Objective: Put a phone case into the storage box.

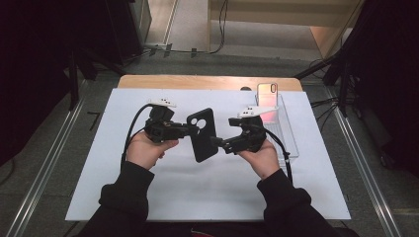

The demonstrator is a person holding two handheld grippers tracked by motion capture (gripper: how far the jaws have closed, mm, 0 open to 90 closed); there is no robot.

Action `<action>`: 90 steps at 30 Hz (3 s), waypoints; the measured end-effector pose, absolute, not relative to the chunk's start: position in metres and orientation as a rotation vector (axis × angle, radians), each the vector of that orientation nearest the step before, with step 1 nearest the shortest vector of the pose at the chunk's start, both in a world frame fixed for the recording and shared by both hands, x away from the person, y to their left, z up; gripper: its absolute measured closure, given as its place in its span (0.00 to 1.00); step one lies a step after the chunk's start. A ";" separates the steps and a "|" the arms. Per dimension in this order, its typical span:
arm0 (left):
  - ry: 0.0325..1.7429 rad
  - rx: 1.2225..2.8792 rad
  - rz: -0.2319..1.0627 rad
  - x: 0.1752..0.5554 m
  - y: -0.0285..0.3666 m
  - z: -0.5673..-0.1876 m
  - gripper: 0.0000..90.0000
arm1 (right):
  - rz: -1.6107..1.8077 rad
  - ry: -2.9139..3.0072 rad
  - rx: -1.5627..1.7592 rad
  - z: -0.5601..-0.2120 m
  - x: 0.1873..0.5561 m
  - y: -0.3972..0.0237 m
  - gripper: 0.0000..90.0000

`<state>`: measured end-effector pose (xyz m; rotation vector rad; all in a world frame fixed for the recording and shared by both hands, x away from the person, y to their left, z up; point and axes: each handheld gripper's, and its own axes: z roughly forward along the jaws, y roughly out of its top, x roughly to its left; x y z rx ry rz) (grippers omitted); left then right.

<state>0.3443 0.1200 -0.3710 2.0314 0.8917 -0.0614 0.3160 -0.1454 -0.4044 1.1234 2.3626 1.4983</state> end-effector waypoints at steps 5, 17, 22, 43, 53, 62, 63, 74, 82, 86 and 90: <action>0.937 2.020 -0.040 0.343 0.121 -0.369 0.86 | 1.440 2.394 1.118 -0.409 0.312 -0.134 0.00; 0.998 2.029 -0.019 0.342 0.115 -0.369 0.86 | 1.395 2.294 1.256 -0.420 0.307 -0.117 0.00; 0.997 2.032 -0.026 0.339 0.110 -0.369 0.86 | 1.360 2.299 1.259 -0.426 0.305 -0.108 0.00; 0.956 2.062 -0.051 0.330 0.088 -0.374 0.85 | 1.323 2.230 1.255 -0.430 0.307 -0.101 0.13; 0.950 2.050 -0.085 0.330 0.092 -0.367 0.68 | 1.340 2.236 1.236 -0.428 0.305 -0.102 0.14; 0.928 2.030 -0.118 0.332 0.100 -0.364 0.44 | 1.312 2.241 1.274 -0.433 0.311 -0.109 0.14; 0.924 2.034 -0.119 0.332 0.101 -0.364 0.42 | 1.309 2.242 1.278 -0.433 0.312 -0.110 0.14; 0.853 2.055 -0.139 0.333 0.115 -0.382 0.35 | 1.301 2.232 1.330 -0.435 0.319 -0.125 0.14; 0.825 2.128 -0.111 0.330 0.125 -0.405 0.35 | 1.296 2.240 1.334 -0.434 0.320 -0.130 0.14; 0.815 2.140 -0.095 0.326 0.129 -0.412 0.35 | 1.305 2.249 1.331 -0.433 0.320 -0.131 0.14; 0.803 2.150 -0.090 0.322 0.133 -0.420 0.35 | 1.301 2.255 1.322 -0.433 0.320 -0.131 0.14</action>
